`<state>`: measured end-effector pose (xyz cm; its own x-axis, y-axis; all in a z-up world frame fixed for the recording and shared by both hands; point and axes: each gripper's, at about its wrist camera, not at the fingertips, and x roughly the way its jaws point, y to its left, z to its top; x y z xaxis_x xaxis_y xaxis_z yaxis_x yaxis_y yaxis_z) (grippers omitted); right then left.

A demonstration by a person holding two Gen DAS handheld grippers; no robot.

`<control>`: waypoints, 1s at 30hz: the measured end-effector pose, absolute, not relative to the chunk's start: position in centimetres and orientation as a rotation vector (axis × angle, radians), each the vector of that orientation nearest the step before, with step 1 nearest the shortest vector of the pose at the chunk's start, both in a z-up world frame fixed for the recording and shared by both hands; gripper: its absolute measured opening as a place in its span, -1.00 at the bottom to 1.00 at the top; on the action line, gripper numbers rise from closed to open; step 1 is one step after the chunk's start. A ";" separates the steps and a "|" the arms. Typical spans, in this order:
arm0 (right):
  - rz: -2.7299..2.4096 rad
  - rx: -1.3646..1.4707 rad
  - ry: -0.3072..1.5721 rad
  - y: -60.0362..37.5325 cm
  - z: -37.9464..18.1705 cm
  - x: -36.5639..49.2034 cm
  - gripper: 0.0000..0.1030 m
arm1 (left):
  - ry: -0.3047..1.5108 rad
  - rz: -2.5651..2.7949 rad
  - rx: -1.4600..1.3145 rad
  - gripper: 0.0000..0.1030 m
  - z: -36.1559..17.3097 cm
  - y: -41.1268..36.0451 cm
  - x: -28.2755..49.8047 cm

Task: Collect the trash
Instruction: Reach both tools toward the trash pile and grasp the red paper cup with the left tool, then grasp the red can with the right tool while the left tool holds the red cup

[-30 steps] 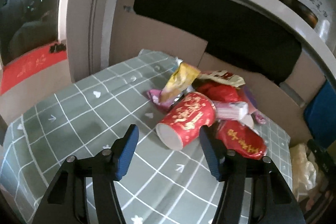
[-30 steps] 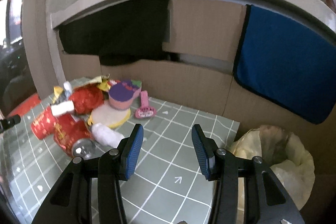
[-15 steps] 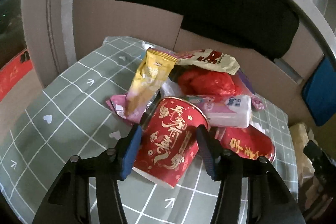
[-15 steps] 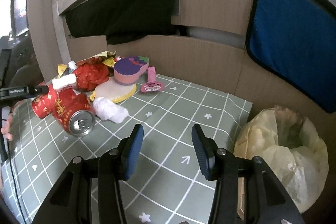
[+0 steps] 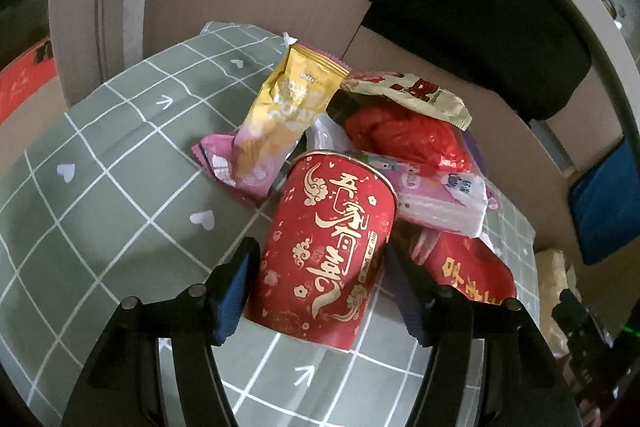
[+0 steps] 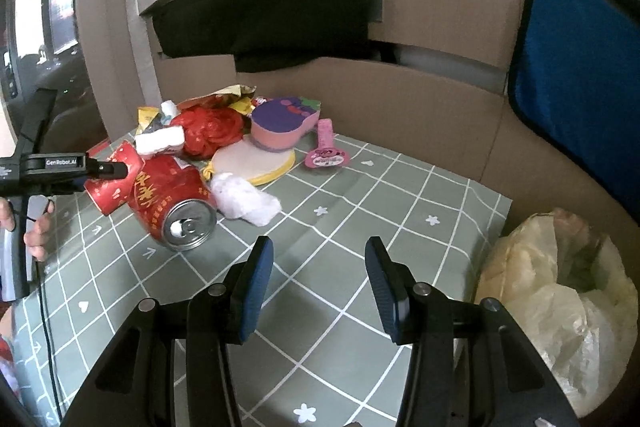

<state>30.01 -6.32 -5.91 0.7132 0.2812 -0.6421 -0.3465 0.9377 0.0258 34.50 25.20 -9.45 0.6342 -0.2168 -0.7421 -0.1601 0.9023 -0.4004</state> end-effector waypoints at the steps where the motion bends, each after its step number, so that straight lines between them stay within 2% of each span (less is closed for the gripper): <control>1: 0.358 -0.102 0.696 -6.2 -5.8 30.0 -0.11 | 0.903 -0.044 -0.485 0.24 -9.5 25.3 34.3; 5: 0.451 -0.083 0.703 -4.9 -4.9 30.5 -0.11 | 0.916 -0.082 -0.570 0.22 -9.4 25.1 32.7; 10: 0.634 -0.059 0.758 -1.3 -4.1 33.0 -0.11 | 0.792 -0.040 -0.481 0.22 -7.3 23.5 29.0; 14: 0.683 -0.124 0.784 2.6 -4.8 34.8 -0.11 | 0.692 0.018 -0.410 0.22 -5.8 23.2 26.3; 21: 0.765 -0.147 0.835 6.1 -7.0 37.8 -0.11 | 0.623 0.037 -0.400 0.22 -4.8 24.2 23.5; 30: 0.874 -0.025 0.952 2.9 -7.6 36.7 -0.11 | 0.671 0.064 -0.432 0.22 -5.8 23.3 23.5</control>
